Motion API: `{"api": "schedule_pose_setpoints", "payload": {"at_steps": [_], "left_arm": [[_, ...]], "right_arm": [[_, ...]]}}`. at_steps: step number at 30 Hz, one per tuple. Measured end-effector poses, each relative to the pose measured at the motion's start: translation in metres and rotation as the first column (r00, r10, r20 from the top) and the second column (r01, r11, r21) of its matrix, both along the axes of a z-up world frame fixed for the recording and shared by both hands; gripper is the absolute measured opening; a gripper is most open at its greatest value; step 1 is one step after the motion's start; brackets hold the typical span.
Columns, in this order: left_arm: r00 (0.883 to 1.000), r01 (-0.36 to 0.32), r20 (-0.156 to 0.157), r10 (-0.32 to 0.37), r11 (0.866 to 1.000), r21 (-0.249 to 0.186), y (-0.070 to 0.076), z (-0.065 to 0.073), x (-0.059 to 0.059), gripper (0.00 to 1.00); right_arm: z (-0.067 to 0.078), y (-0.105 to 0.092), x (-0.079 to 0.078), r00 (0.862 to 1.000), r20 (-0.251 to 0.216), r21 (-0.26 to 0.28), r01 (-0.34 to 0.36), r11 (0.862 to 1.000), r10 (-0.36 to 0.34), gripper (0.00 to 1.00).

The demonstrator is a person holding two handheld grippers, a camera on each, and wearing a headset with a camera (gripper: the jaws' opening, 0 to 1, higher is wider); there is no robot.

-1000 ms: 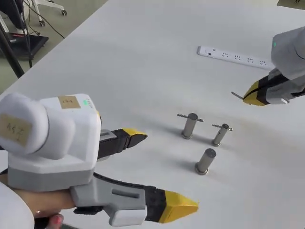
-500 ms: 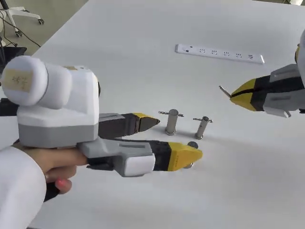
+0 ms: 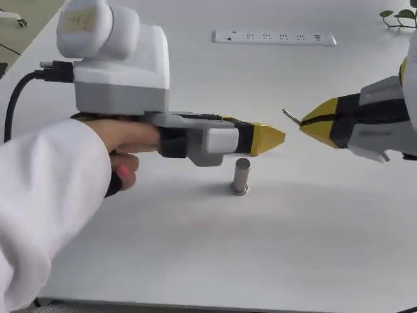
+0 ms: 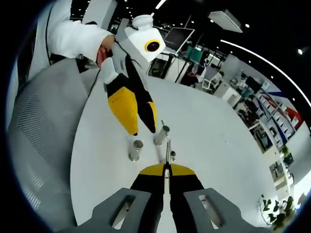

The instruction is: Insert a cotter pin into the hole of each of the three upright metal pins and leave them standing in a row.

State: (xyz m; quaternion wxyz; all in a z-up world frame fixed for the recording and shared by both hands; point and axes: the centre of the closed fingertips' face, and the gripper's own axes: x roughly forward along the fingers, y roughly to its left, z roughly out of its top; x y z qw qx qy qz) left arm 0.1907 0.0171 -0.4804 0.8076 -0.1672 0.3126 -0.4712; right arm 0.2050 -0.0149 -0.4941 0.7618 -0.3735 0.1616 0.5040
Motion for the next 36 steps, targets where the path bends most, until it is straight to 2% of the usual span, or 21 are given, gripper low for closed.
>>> {"api": "schedule_pose_setpoints", "payload": {"at_steps": [2,3,4,7,14,16,21,24,28,36], "left_arm": [[1.0,0.005,-0.02,-0.005,1.0,-0.026,-0.006,0.004,0.001,0.26],[0.999,0.001,-0.033,-0.002,0.999,-0.034,-0.009,0.005,0.002,0.25],[0.999,-0.003,-0.04,0.002,1.0,-0.031,-0.011,0.005,0.002,0.23],[0.999,-0.001,-0.041,0.001,1.0,-0.013,-0.016,0.003,0.001,0.21],[0.997,0.029,-0.076,-0.028,1.0,0.007,-0.021,-0.005,-0.007,0.11],[0.997,0.03,-0.075,-0.029,0.999,0.013,-0.021,-0.007,-0.008,0.11],[0.996,0.029,-0.083,-0.028,1.0,0.007,-0.025,-0.008,-0.01,0.08],[0.996,0.02,-0.09,-0.02,1.0,-0.002,-0.024,-0.008,-0.006,0.06],[0.995,0.028,-0.097,-0.028,1.0,-0.003,-0.025,-0.01,-0.007,0.03],[0.993,0.043,-0.11,-0.044,0.999,-0.009,-0.022,-0.013,-0.008,0.01]], "right_arm": [[0.001,0.002,-0.003,1.0,0.021,-0.017,-0.023,1.0,0.023,0.0],[-0.002,0.0,-0.005,0.998,0.043,-0.069,-0.036,0.997,0.039,0.0],[-0.002,0.001,-0.005,0.998,0.051,-0.075,-0.035,0.997,0.039,0.0],[-0.004,0.005,-0.01,0.998,0.044,-0.062,-0.041,0.997,0.044,0.0],[-0.007,0.008,-0.017,0.997,0.054,-0.077,-0.057,0.995,0.062,0.0],[-0.008,0.006,-0.017,0.995,0.073,-0.11,-0.061,0.992,0.069,0.0],[-0.008,0.006,-0.018,0.995,0.074,-0.111,-0.058,0.992,0.066,0.0],[-0.008,0.007,-0.02,0.994,0.077,-0.114,-0.064,0.991,0.073,0.0],[-0.008,0.01,-0.021,0.995,0.072,-0.103,-0.067,0.992,0.075,0.0],[-0.005,0.015,-0.025,0.993,0.072,-0.108,-0.083,0.991,0.091,0.0]]}}
